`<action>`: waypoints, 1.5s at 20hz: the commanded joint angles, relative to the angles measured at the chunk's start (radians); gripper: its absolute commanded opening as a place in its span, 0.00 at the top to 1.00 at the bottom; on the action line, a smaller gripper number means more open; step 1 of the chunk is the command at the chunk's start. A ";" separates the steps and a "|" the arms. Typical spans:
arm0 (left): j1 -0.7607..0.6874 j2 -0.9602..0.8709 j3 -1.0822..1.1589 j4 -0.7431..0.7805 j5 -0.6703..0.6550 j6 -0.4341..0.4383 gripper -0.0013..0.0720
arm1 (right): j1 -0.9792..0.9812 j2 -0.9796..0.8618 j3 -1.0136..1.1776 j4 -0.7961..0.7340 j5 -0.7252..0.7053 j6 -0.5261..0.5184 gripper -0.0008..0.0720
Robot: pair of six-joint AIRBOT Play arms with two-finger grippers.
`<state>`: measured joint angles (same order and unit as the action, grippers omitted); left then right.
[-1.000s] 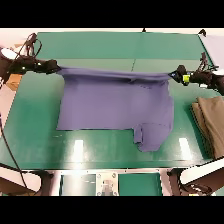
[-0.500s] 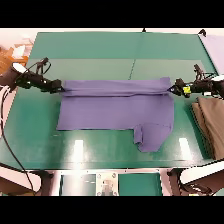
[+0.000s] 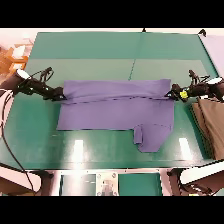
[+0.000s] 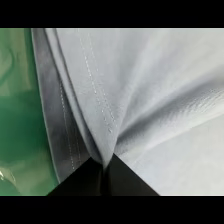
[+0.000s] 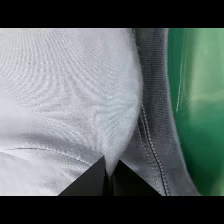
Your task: Fold the shirts.
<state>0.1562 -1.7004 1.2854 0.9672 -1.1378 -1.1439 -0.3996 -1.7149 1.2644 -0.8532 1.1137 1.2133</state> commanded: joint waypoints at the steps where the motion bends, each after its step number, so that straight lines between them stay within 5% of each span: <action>1: 0.000 0.000 -0.010 0.014 -0.013 -0.038 0.49 | -0.004 0.002 0.026 -0.005 0.030 0.023 0.71; 2: 0.002 0.000 0.018 0.058 -0.049 -0.098 0.30 | -0.016 0.009 0.061 -0.005 0.080 0.034 0.69; 6: 0.074 0.047 0.099 0.205 -0.330 -0.250 0.31 | -0.104 0.152 0.081 -0.100 0.221 0.128 0.67; 9: 0.148 0.239 -0.107 0.204 -0.334 -0.262 0.31 | -0.179 0.366 -0.144 -0.209 0.238 0.211 0.67; 13: 0.193 0.596 -0.504 0.202 -0.204 -0.275 0.31 | -0.280 0.650 -0.542 -0.238 0.249 0.323 0.65; 15: 0.192 0.732 -0.661 0.130 -0.130 -0.289 0.30 | -0.289 0.746 -0.699 -0.244 0.241 0.323 0.49; 17: 0.166 0.791 -0.780 0.039 -0.028 -0.288 0.30 | -0.288 0.797 -0.809 -0.243 0.196 0.319 0.49; 24: -0.043 0.779 -0.952 -0.090 0.446 -0.350 0.30 | -0.203 0.803 -0.925 -0.221 0.103 0.320 0.47; 26: -0.070 0.741 -0.953 -0.147 0.511 -0.346 0.30 | -0.160 0.803 -0.939 -0.216 0.078 0.329 0.31; 29: -0.139 0.621 -0.949 -0.283 0.582 -0.307 0.32 | -0.138 0.795 -0.946 -0.202 0.063 0.335 0.31; 30: -0.151 0.597 -0.944 -0.330 0.587 -0.263 0.59 | -0.138 0.795 -0.946 -0.202 0.062 0.338 0.31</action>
<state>0.0566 -1.0275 0.3470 0.7494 -0.6395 -1.4635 -0.5591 -0.9169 0.3317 -1.0557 1.2098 1.5436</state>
